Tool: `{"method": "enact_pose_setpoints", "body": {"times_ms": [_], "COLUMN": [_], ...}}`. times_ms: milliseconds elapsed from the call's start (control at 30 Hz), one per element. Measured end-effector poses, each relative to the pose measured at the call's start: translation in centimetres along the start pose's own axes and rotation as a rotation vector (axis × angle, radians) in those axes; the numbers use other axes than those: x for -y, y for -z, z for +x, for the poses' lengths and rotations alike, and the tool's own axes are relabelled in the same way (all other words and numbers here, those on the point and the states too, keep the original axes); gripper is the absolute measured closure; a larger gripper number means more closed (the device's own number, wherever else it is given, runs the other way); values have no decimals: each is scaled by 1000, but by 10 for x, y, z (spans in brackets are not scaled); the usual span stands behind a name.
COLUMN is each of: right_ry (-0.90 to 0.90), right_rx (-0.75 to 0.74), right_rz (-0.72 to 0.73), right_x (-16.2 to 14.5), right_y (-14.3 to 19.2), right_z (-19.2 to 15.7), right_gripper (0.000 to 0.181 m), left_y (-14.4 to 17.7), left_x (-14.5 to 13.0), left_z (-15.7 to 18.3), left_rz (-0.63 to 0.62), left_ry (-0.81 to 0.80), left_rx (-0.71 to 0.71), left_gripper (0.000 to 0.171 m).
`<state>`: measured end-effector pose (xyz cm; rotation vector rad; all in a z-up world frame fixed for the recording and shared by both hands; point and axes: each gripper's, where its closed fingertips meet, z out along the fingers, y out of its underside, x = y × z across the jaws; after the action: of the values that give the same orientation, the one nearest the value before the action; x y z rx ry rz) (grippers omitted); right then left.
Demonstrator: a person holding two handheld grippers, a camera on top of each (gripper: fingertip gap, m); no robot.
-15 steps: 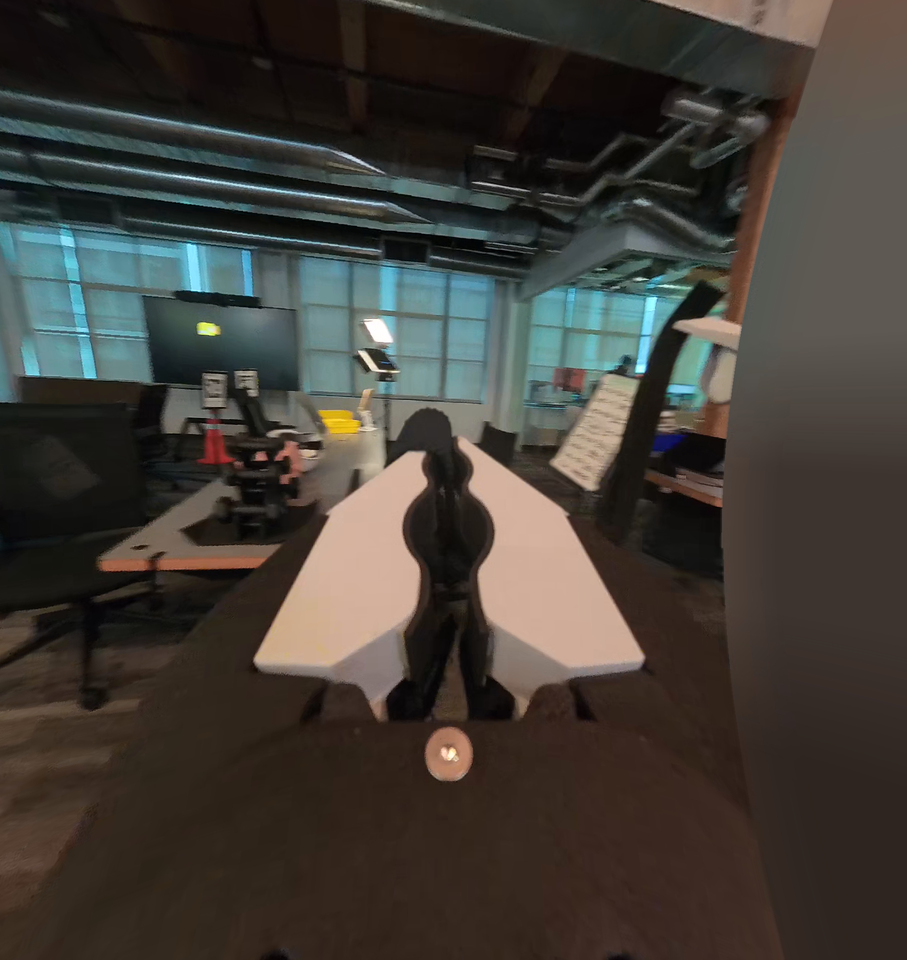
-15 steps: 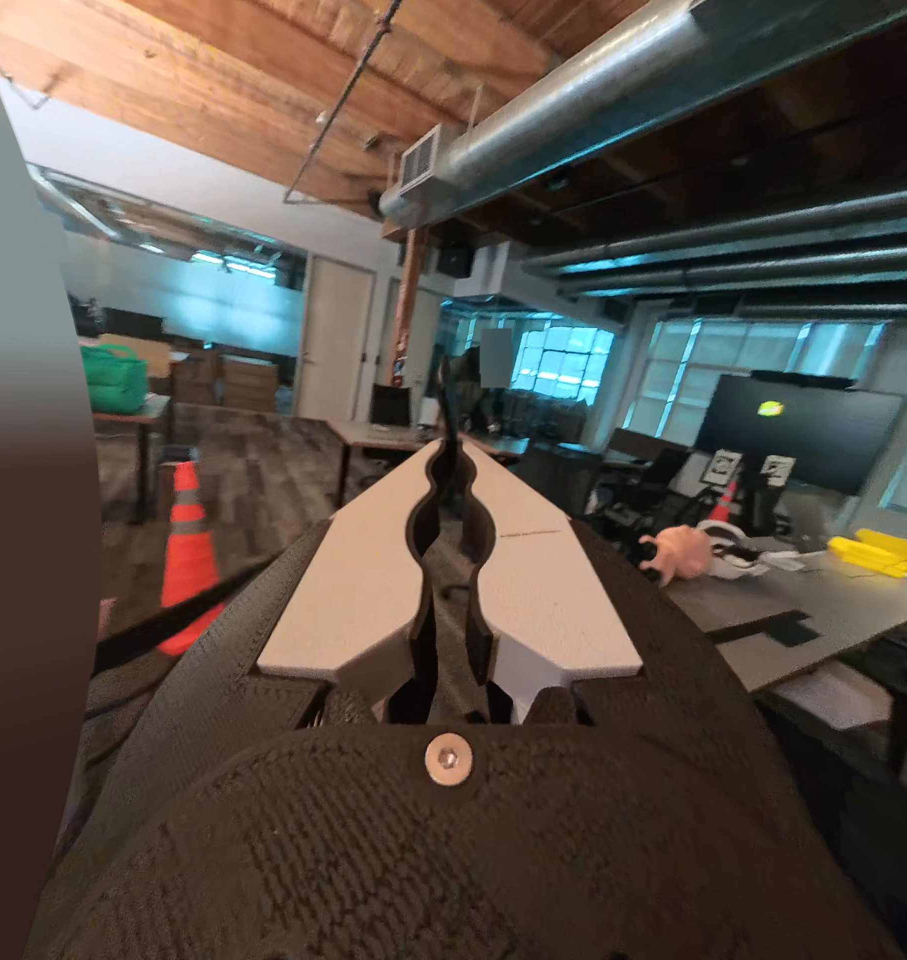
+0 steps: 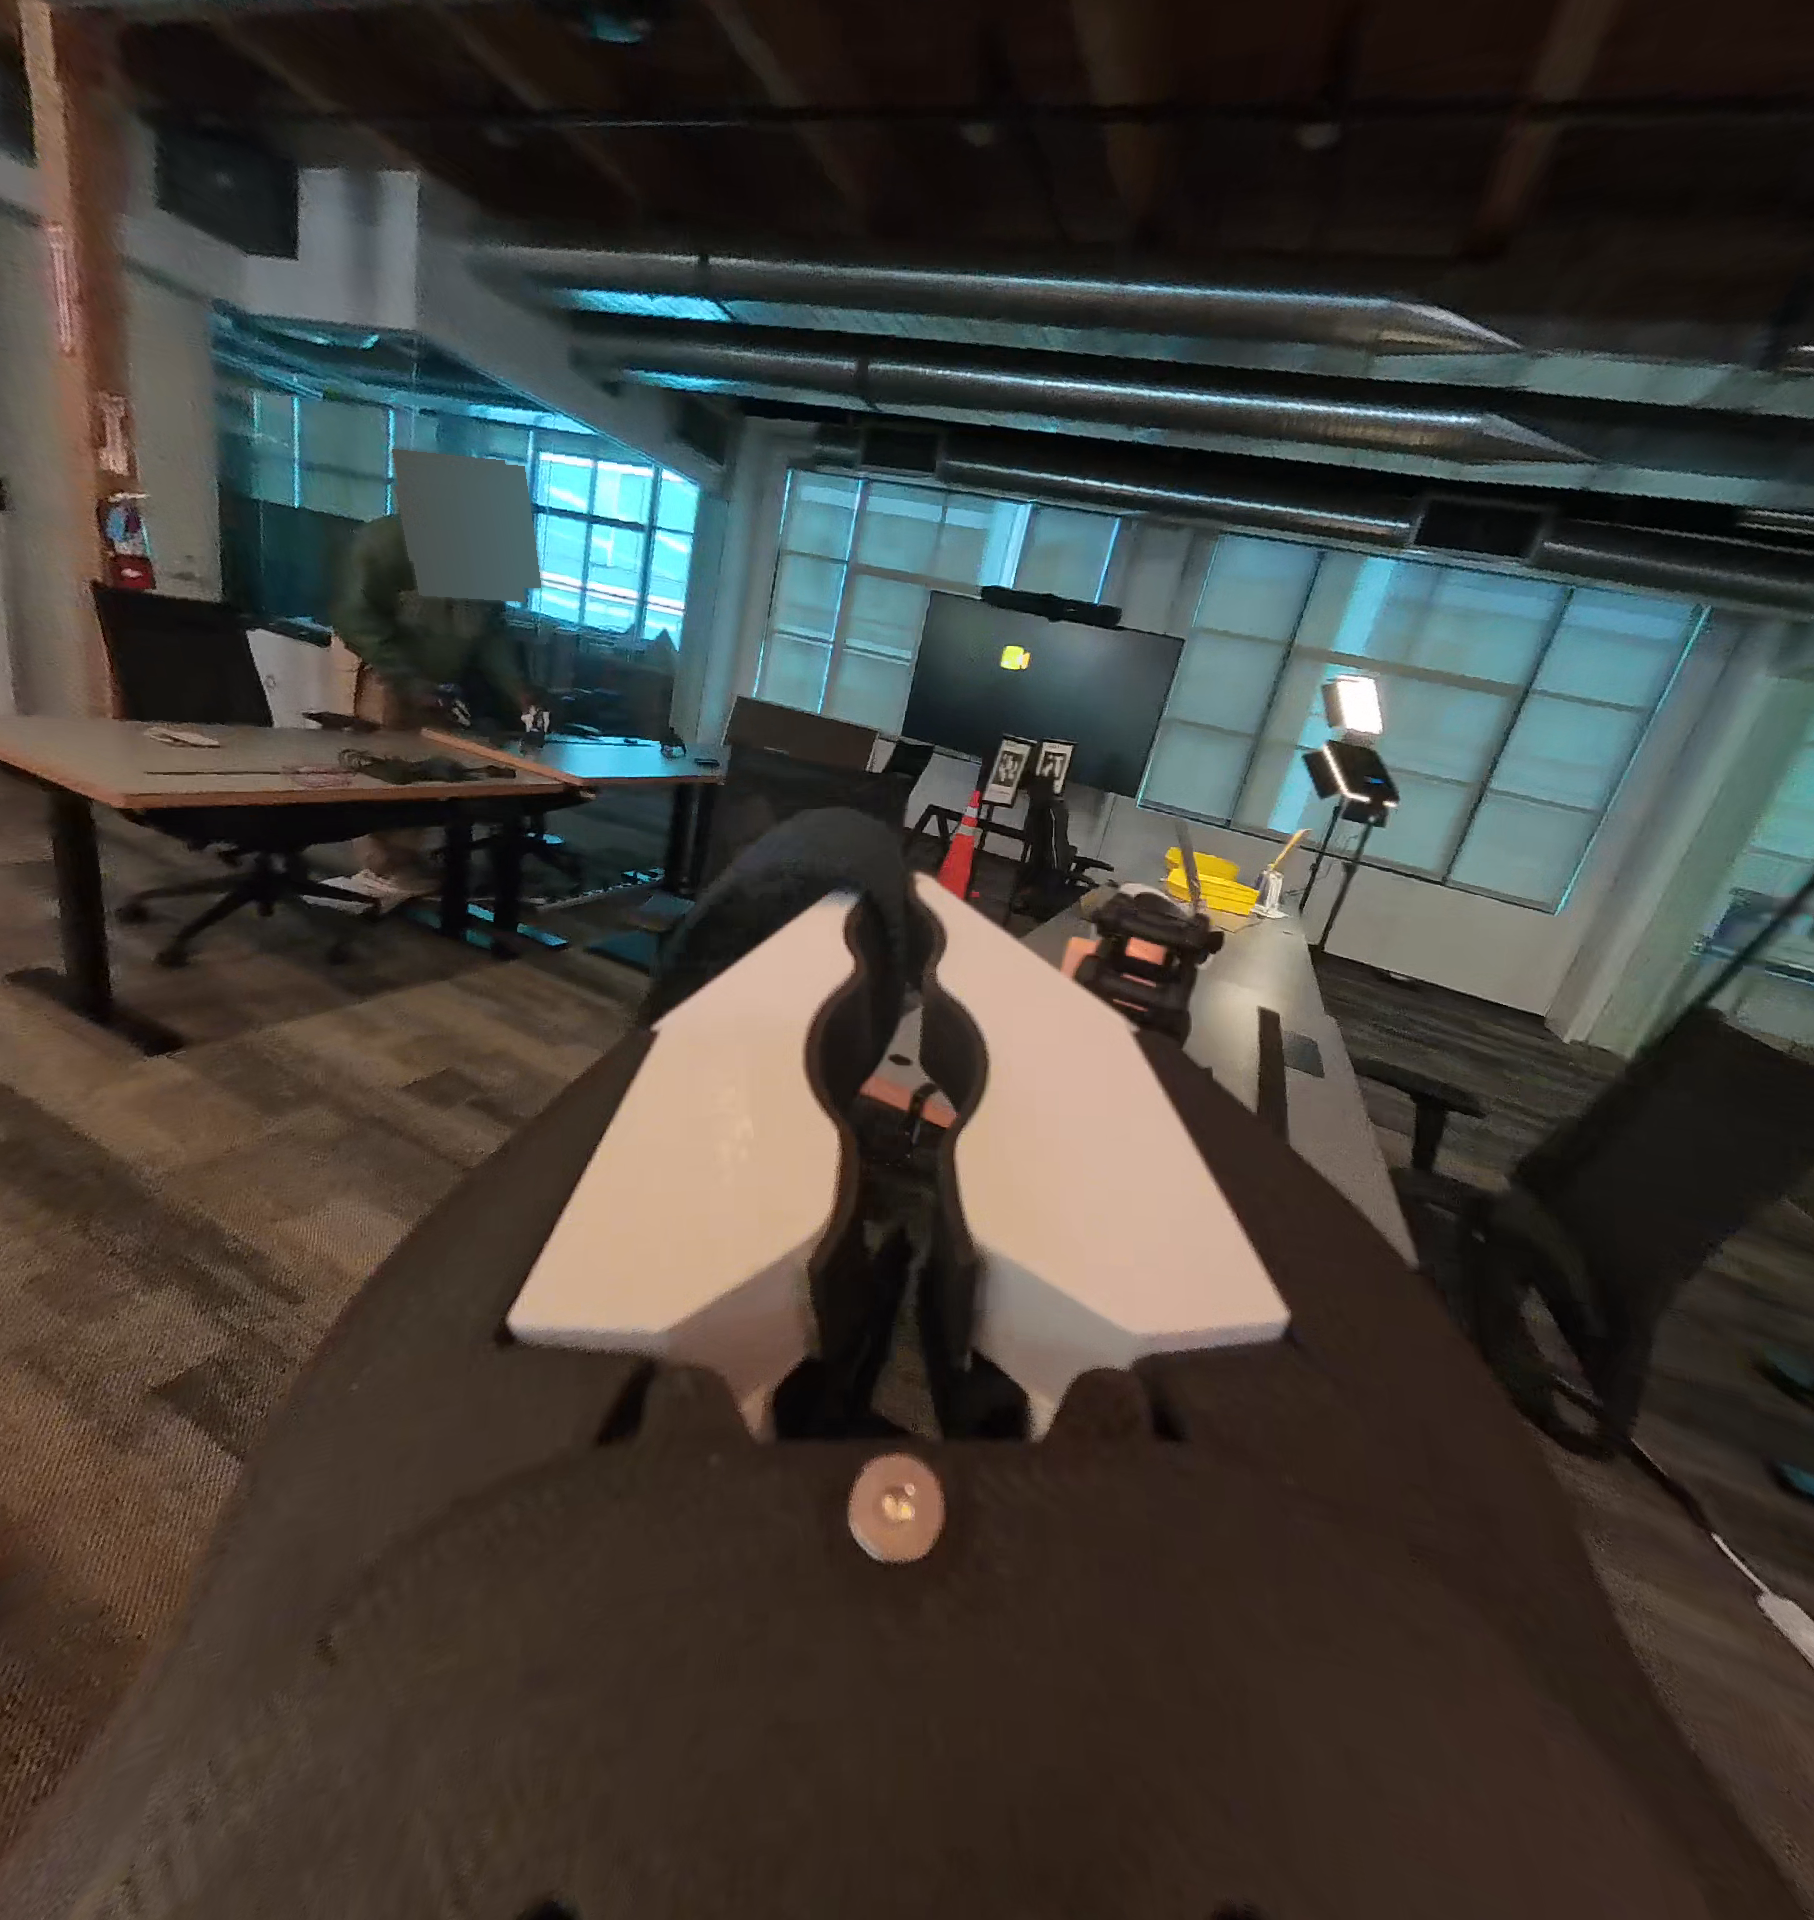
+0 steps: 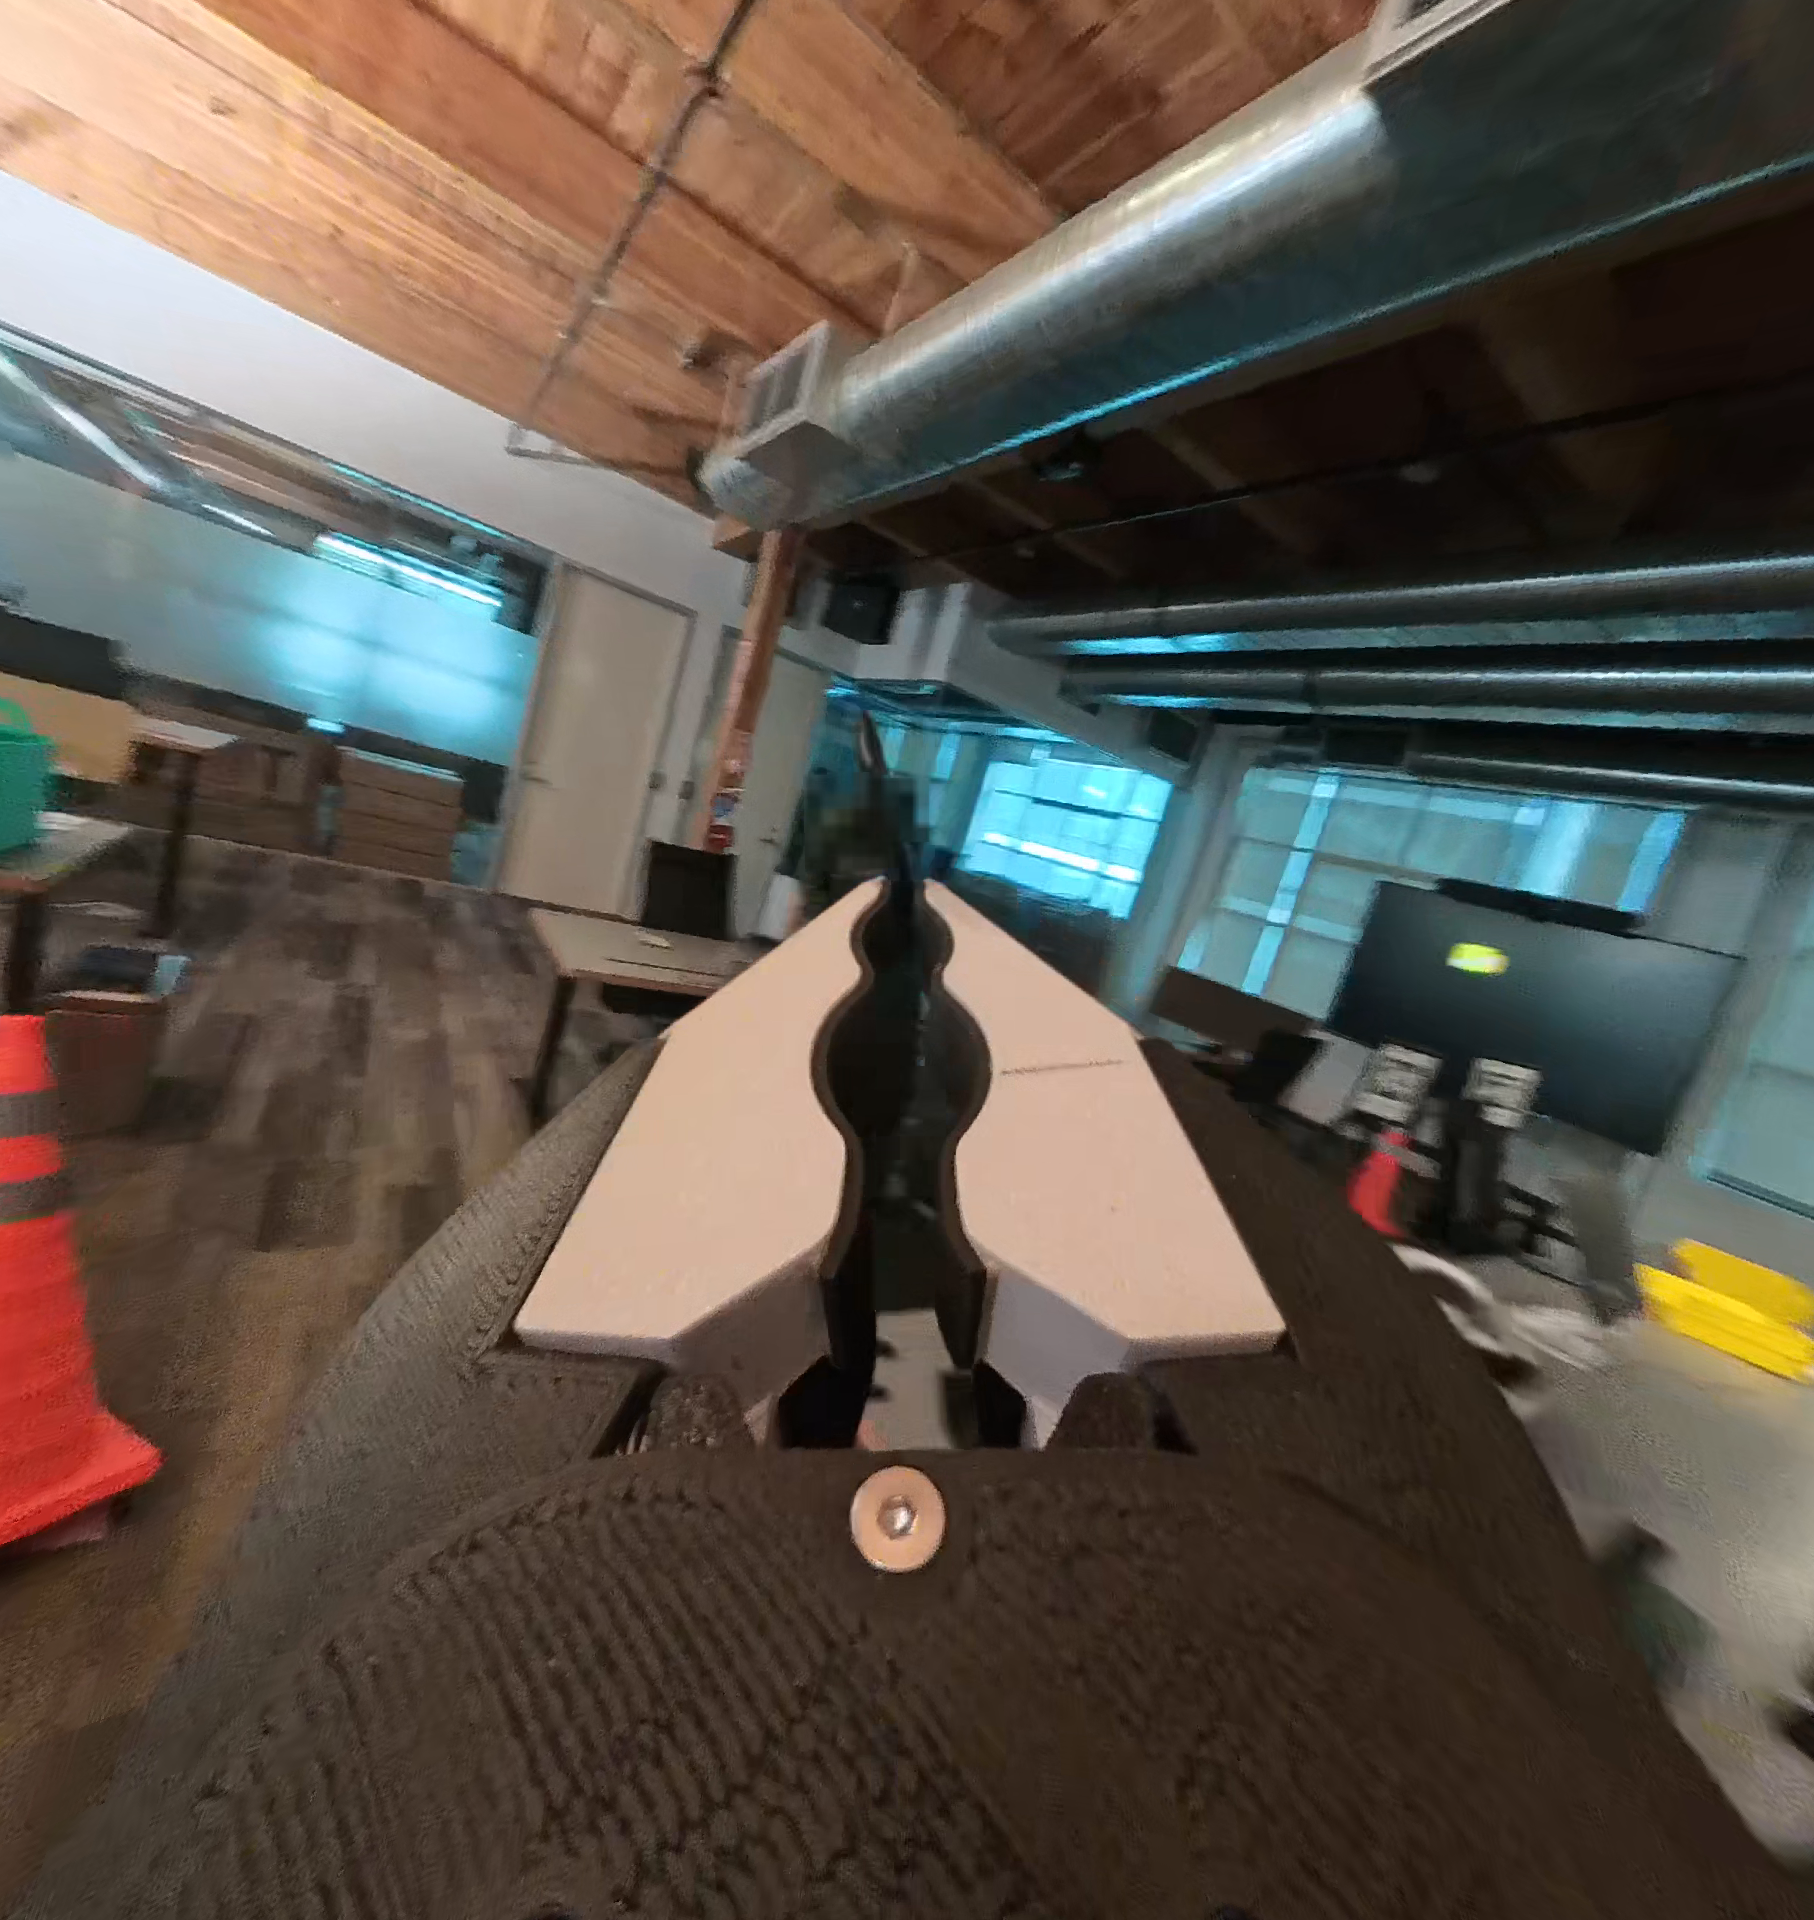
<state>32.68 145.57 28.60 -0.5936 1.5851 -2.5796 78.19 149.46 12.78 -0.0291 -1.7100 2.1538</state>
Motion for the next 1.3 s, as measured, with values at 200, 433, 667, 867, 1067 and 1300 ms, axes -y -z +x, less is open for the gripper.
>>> {"method": "enact_pose_setpoints", "body": {"times_ms": [200,433,667,867,1067,1300], "right_ry": [-10,15,154,314,509,531], "right_rx": [197,129,-132,-452,-633,-798], "right_rz": [117,122,127,115,-70,-311], "right_x": [-39,-98,-156,-157,-119,-141], "right_y": [-159,-337,-462,-541,-661,-748], "right_z": [-18,1,28,65,157,294], "right_gripper": [181,181,181,181,181,181], "left_y": [-132,-315,-461,-635,-820,-994], "left_x": [-21,-49,-100,-147,-185,-244], "left_z": [-80,-170,-288,-360,-351,-260], "left_rz": [-41,-128,-191,-308,-405,-356], "left_ry": [-97,-72,-26,40,40,124], "left_rx": [-10,-86,-157,-427,-762,-1073], "left_gripper": [171,171,171,171,171,171]}}
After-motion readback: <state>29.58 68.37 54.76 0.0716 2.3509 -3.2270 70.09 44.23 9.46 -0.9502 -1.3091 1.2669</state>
